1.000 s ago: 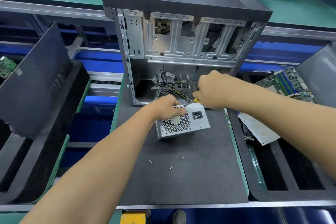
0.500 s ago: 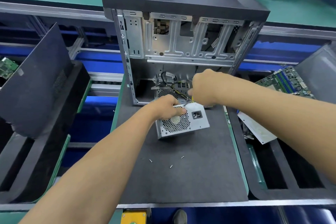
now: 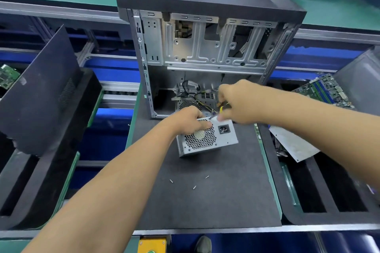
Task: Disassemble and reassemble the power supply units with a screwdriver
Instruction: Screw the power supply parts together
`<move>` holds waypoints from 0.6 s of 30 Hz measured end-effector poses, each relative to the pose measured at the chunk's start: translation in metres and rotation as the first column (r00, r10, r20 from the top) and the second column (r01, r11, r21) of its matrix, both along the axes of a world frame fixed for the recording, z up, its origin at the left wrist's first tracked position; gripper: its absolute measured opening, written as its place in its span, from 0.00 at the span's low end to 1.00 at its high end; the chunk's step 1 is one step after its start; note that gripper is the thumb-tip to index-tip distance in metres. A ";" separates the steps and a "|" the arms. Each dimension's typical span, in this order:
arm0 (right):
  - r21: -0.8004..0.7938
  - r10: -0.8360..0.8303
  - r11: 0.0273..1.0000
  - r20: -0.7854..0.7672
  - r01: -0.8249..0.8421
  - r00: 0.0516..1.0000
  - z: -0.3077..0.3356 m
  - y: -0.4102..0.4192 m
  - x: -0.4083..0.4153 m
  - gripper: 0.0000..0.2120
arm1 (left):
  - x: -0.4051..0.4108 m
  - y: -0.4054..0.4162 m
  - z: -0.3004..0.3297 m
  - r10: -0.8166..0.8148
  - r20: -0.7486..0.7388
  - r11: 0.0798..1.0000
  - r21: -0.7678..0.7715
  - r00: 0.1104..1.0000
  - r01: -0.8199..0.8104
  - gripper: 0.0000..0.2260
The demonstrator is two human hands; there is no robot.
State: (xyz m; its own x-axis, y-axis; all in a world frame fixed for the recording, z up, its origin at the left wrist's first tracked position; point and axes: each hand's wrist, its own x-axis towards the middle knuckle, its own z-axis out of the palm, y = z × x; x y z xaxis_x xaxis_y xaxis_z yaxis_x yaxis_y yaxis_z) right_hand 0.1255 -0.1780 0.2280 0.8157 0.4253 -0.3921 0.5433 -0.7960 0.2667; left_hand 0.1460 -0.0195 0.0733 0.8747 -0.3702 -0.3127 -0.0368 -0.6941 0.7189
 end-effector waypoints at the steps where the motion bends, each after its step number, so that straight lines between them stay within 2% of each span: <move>1: 0.040 0.055 0.998 0.059 -0.057 0.997 -0.001 0.001 -0.007 0.14 | 0.000 0.000 0.000 -0.006 -0.001 1.000 0.008 1.000 0.006 0.15; 3: -0.029 0.223 0.975 0.196 -0.222 0.955 -0.004 0.004 -0.017 0.09 | 0.000 0.000 0.000 -0.005 -0.006 1.000 0.012 1.000 0.005 0.16; 4: -0.046 0.225 0.974 0.226 -0.221 0.948 -0.004 0.005 -0.017 0.07 | 0.000 -0.001 -0.001 -0.001 -0.012 1.000 0.011 1.000 0.002 0.16; 5: -0.024 0.170 0.985 0.230 -0.169 0.958 -0.003 0.009 -0.015 0.07 | 0.000 0.000 -0.001 0.005 -0.016 1.000 0.008 1.000 -0.005 0.15; 6: -0.001 0.091 0.996 0.223 -0.094 0.970 -0.004 0.009 -0.009 0.10 | 0.000 0.000 -0.001 0.007 -0.019 1.000 0.006 1.000 -0.007 0.15; 8: 0.070 -0.163 0.985 0.093 0.156 0.982 -0.003 0.011 -0.003 0.14 | 0.001 0.001 -0.002 0.011 -0.020 1.000 0.009 1.000 -0.011 0.14; 10: 0.095 -0.246 0.964 -0.026 0.248 0.969 -0.005 0.008 -0.001 0.13 | 0.003 0.002 -0.001 0.011 -0.024 1.000 0.013 1.000 -0.011 0.14; 12: 0.056 -0.146 0.987 -0.049 0.149 0.988 0.001 0.007 -0.005 0.12 | 0.003 0.001 0.000 0.014 -0.016 1.000 0.009 1.000 -0.013 0.15; 15: -0.083 0.202 0.978 0.120 -0.193 0.972 0.007 0.006 -0.004 0.10 | 0.003 0.000 0.000 0.012 -0.011 1.000 0.017 1.000 -0.012 0.15; 16: -0.132 0.259 0.961 0.137 -0.242 0.956 0.010 0.009 -0.004 0.08 | 0.003 0.000 0.000 0.013 -0.011 1.000 0.026 1.000 -0.013 0.14; 18: -0.146 0.245 0.963 0.140 -0.225 0.959 0.014 0.018 -0.003 0.02 | 0.002 0.000 0.000 0.015 -0.017 0.999 0.036 1.000 -0.014 0.16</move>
